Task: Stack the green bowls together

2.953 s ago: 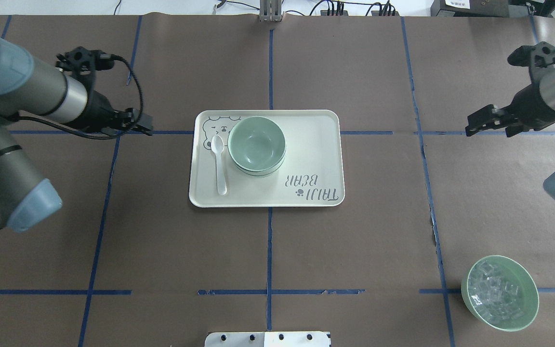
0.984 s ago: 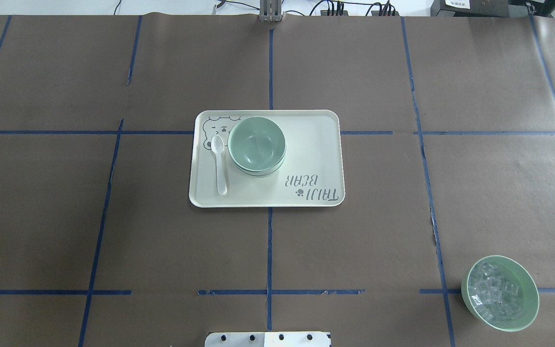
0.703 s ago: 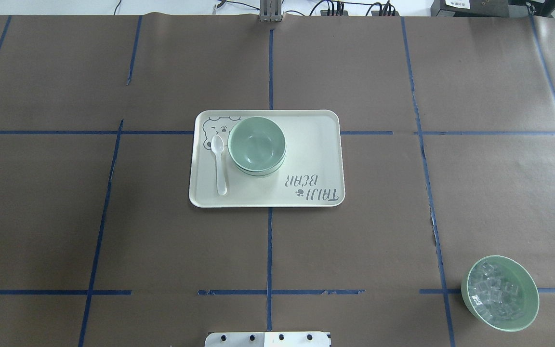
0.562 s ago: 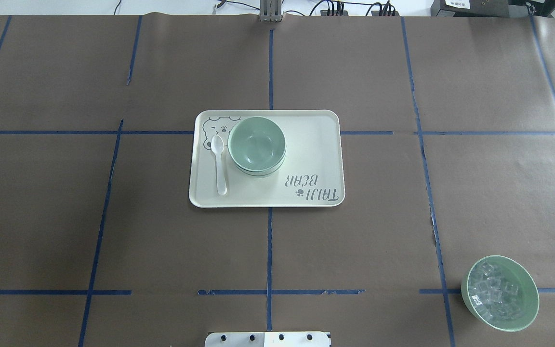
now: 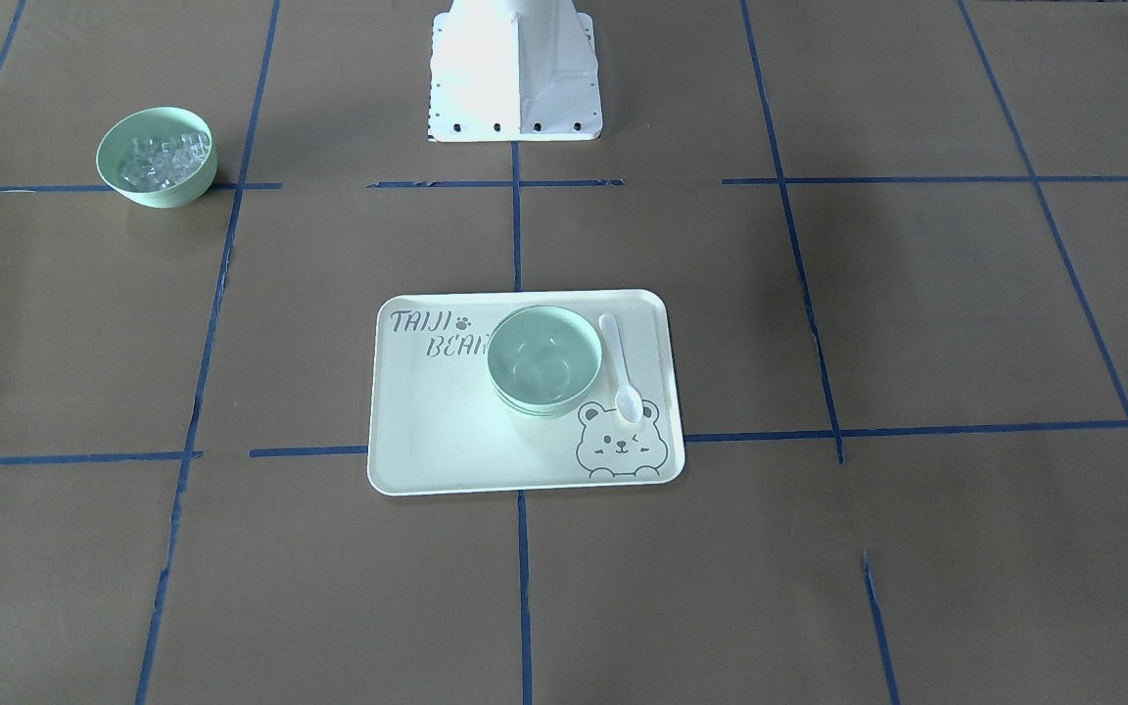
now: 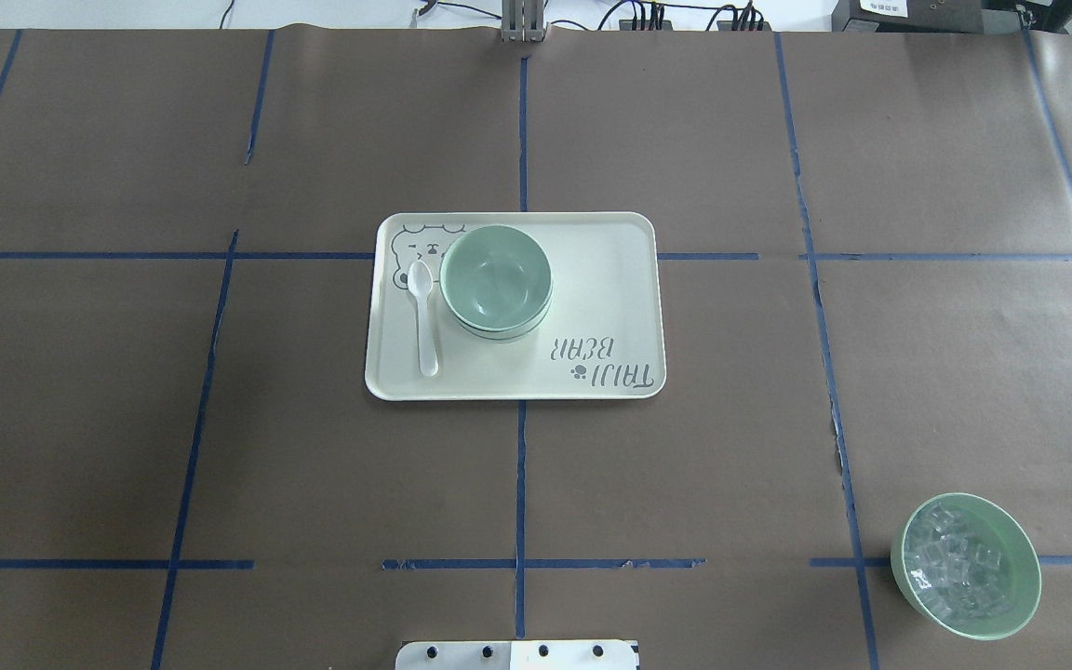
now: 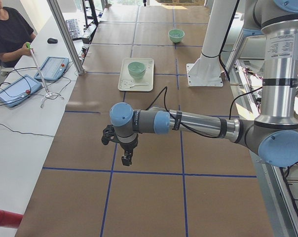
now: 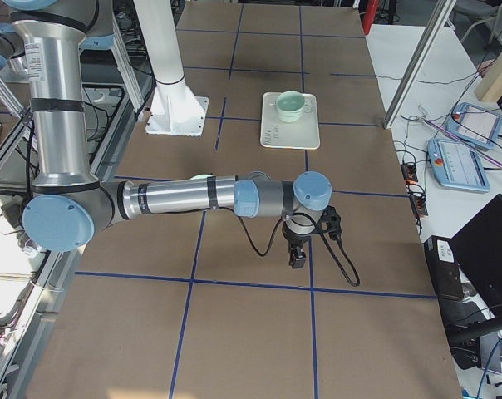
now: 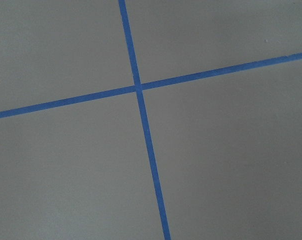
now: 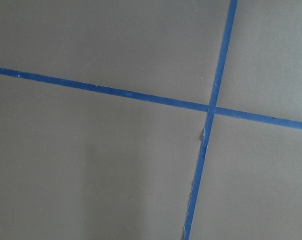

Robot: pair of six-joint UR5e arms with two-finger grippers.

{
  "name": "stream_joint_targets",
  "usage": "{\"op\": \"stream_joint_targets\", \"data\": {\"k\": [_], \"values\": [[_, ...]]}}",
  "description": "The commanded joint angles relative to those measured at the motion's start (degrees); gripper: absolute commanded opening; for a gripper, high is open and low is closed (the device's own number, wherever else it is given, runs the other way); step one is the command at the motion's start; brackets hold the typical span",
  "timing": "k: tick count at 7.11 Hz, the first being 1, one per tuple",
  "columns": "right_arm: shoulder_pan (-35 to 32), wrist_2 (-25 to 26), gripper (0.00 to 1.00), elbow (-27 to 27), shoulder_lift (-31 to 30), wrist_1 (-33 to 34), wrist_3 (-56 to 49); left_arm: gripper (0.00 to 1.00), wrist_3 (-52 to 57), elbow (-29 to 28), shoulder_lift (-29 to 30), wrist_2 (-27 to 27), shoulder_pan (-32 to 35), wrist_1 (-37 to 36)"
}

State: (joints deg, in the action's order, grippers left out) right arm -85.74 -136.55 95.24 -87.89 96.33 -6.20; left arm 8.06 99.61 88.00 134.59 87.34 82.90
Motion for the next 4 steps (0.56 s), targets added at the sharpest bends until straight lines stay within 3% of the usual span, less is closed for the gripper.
{"op": "stream_joint_targets", "data": {"k": [1, 4], "values": [[0.5, 0.1, 1.00, -0.3, -0.1, -0.1, -0.2, 1.00, 0.1, 0.7, -2.2, 0.3, 0.0, 0.2], [1.9, 2.4, 1.00, -0.4, -0.3, -0.4, -0.7, 1.00, 0.1, 0.4, -2.3, 2.2, 0.0, 0.6]]}}
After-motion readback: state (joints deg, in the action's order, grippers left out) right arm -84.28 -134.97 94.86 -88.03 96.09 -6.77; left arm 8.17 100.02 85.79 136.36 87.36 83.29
